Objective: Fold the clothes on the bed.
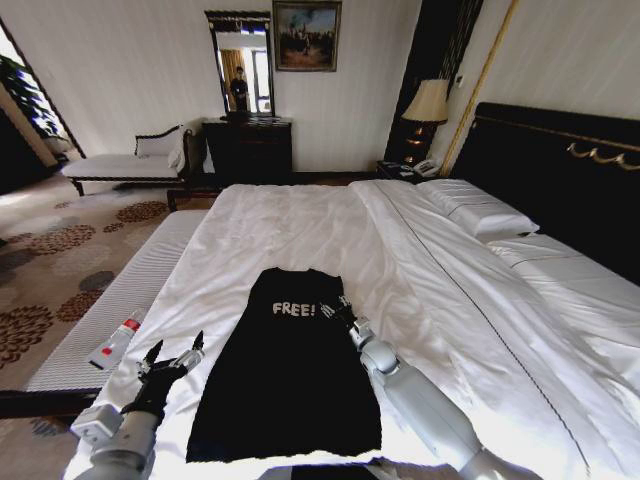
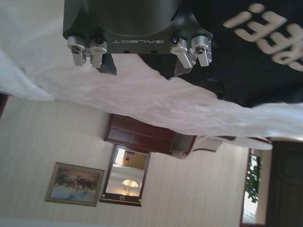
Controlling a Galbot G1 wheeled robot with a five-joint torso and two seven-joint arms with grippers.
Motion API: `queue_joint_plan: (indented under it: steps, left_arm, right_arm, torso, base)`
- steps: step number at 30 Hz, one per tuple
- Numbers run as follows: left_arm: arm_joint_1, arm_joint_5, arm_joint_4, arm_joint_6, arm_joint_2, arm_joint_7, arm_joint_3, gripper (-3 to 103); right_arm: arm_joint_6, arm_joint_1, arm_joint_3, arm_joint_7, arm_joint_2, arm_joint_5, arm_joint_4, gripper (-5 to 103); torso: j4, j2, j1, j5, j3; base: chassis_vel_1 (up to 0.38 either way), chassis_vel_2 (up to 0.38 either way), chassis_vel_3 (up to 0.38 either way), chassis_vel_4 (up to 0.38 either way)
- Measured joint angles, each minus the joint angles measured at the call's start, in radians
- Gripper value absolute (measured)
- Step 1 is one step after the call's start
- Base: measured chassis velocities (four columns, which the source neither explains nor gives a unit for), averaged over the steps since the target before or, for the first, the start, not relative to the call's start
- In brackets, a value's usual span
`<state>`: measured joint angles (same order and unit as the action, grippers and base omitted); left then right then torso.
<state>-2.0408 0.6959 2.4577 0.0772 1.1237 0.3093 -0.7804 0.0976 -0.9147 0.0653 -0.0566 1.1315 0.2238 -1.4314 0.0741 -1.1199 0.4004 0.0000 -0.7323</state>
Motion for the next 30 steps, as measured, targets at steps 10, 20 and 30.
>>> queue_joint_plan:
  steps: [10, 20, 30]
  left_arm:
    - [0.015, -0.018, -0.01, -0.001, 0.0, 0.0, 0.038, 100]
    - [0.016, -0.012, -0.012, 0.0, -0.007, 0.002, 0.028, 100]
    - [0.012, 0.005, -0.013, 0.001, -0.009, -0.002, 0.004, 100]
  right_arm:
    - [0.01, -0.018, 0.06, 0.021, -0.103, -0.071, 0.065, 99]
    - [0.011, -0.024, 0.001, 0.083, -0.15, -0.087, 0.066, 100]
    - [0.017, 0.043, -0.074, 0.103, -0.168, -0.075, 0.078, 100]
  torso:
    - [0.0004, 0.0, 0.0, 0.0001, 0.0]
    - [0.0002, 0.0, 0.0, -0.0001, 0.0]
    - [0.0001, 0.0, 0.0, -0.0001, 0.0]
  base:
    - [0.0, 0.0, 0.0, 0.0]
    - [0.0, 0.0, 0.0, 0.0]
    - [0.0, 0.0, 0.0, 0.0]
